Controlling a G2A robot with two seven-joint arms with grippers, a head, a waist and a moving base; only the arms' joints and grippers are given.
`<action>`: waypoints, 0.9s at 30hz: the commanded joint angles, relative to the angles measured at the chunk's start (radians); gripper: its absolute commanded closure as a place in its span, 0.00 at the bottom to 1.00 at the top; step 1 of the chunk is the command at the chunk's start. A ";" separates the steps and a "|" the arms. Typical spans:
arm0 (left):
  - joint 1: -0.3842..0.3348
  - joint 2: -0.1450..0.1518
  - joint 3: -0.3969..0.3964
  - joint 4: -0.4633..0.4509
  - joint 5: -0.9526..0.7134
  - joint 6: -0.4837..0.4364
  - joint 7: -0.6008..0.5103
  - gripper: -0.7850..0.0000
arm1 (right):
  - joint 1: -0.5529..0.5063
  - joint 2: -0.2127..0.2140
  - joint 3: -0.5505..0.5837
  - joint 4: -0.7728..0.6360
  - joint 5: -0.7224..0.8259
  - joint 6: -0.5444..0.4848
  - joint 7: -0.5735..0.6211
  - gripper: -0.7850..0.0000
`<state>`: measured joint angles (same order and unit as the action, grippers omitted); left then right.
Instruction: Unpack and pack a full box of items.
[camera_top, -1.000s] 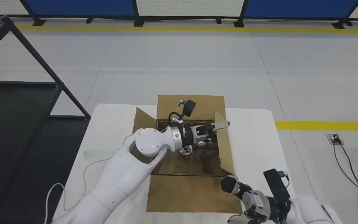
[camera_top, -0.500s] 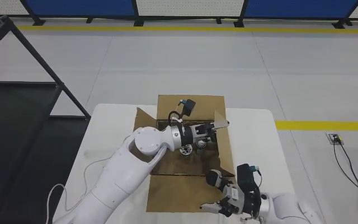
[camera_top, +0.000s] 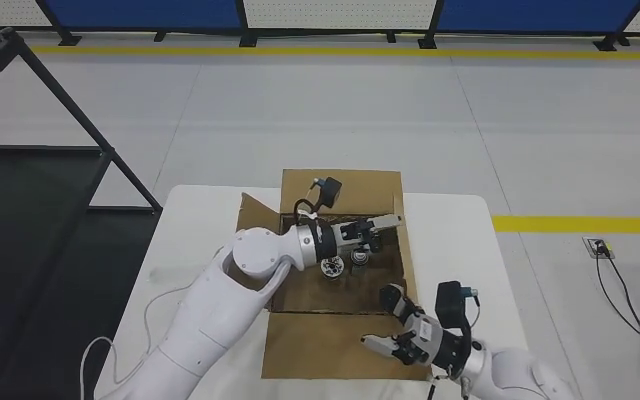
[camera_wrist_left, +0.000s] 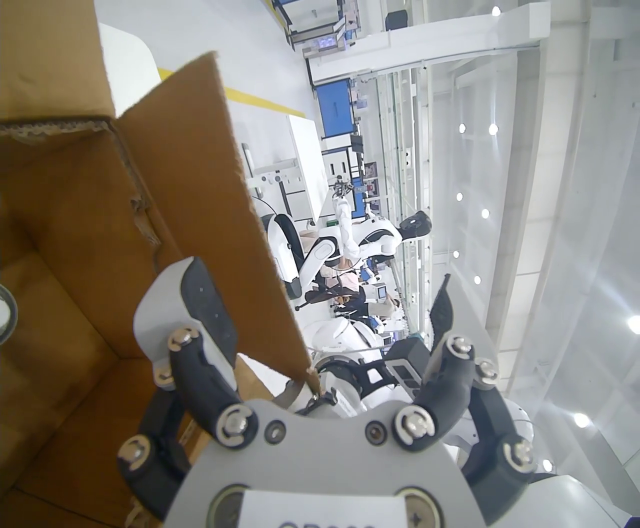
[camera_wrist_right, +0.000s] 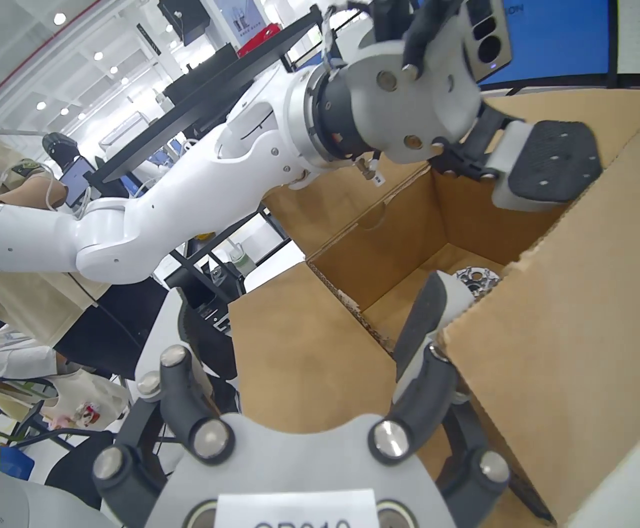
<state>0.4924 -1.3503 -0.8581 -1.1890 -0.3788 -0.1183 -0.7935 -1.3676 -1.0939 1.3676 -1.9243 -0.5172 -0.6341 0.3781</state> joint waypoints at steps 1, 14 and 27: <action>0.016 0.006 -0.017 -0.009 0.002 -0.006 -0.012 0.00 | -0.011 0.002 0.020 -0.004 0.012 0.002 -0.015 0.00; 0.262 0.090 -0.274 -0.249 0.058 -0.043 -0.095 0.00 | -0.011 0.012 0.138 0.043 0.132 0.087 -0.007 0.00; 0.452 0.137 -0.417 -0.483 0.079 0.010 -0.164 0.00 | 0.024 0.016 0.137 0.007 0.131 0.108 0.033 0.00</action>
<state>0.9429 -1.2140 -1.2815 -1.6662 -0.3071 -0.1142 -0.9470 -1.3437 -1.0783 1.5051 -1.9122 -0.3831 -0.5308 0.4090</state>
